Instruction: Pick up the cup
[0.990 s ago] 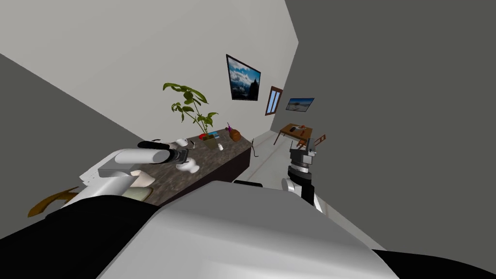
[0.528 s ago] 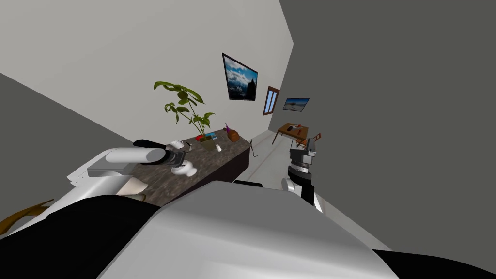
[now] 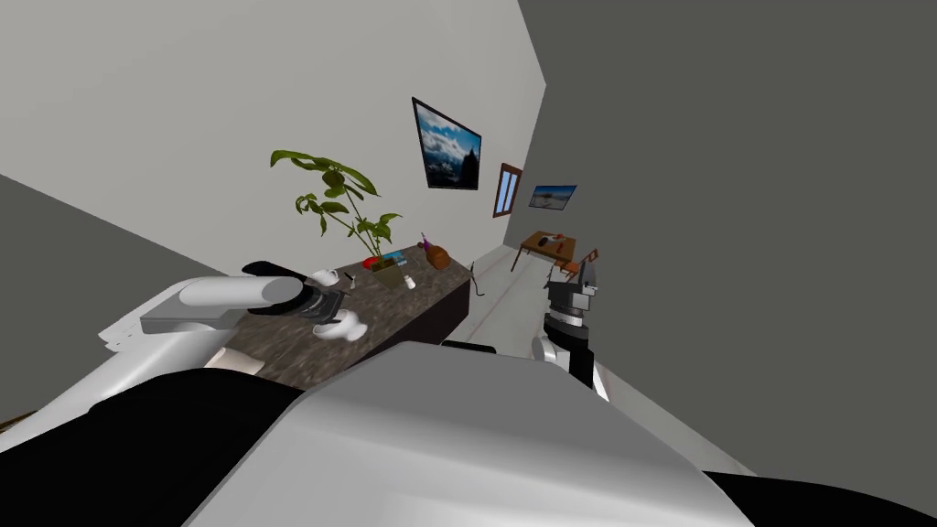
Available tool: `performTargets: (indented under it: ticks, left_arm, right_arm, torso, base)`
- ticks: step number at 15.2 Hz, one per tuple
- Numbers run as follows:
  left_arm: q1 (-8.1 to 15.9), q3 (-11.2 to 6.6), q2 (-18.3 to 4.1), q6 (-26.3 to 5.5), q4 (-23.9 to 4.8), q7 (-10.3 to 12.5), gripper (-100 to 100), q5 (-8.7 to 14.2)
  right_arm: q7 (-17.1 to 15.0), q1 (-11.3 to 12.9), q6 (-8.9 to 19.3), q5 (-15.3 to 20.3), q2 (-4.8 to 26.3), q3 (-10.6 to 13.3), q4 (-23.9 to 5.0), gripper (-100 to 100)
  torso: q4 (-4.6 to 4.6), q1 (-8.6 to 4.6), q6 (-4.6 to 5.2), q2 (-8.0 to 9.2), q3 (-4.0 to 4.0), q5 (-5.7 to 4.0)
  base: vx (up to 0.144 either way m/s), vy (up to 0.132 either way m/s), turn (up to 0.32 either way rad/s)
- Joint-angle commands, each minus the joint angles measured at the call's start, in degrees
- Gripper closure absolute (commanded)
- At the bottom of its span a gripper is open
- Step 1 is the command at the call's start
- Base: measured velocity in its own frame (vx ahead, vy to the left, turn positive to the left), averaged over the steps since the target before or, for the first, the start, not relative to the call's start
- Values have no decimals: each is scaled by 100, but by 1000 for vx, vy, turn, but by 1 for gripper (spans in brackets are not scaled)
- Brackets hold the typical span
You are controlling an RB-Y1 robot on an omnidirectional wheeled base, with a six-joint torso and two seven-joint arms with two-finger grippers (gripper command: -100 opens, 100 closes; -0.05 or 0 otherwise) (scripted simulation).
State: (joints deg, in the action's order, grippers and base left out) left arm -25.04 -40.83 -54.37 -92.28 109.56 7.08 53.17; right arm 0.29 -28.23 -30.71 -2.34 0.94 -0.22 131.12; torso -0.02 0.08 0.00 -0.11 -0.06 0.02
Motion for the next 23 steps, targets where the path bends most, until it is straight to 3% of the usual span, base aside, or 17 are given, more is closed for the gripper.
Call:
performTargets:
  ticks: [1, 12, 17, 18, 19, 23]
  left_arm:
    - [-21, -62, -42, -258, -42, 30, -100, 100]
    - [-131, -321, -217, -1241, -285, 171, -100, 581]
    - [-67, -32, -48, -790, -555, 19, -100, 285]
    - [-60, -79, -95, -891, -501, 63, -100, 343]
    - [-58, -66, -88, -860, -516, 51, 100, 331]
    - [-57, -66, -85, -861, -516, 51, 100, 336]
  right_arm:
    - [0, 0, 0, 0, 0, 0, 0, 0]
    - [0, 0, 0, 0, 0, 0, 0, 0]
    - [0, 0, 0, 0, 0, 0, 0, 0]
    - [0, 0, 0, 0, 0, 0, 0, 0]
    - [0, 0, 0, 0, 0, 0, 0, 0]
    - [0, 0, 0, 0, 0, 0, 0, 0]
  torso:
    - [0, 0, 0, 0, 0, 0]
    - [0, -1, -1, -1, -1, 0]
    - [2, -7, -1, 10, 6, 0]
    - [3, -8, -1, 13, 7, 0]
    - [3, -9, -2, 13, 8, -2]
    - [0, -7, -2, 3, 1, -3]
  base:
    - [14, 18, -89]
    - [16, 20, -67]
    - [-13, 1, -42]
    - [-17, -3, -15]
    - [-6, -1, 0]
    - [0, 0, 0]
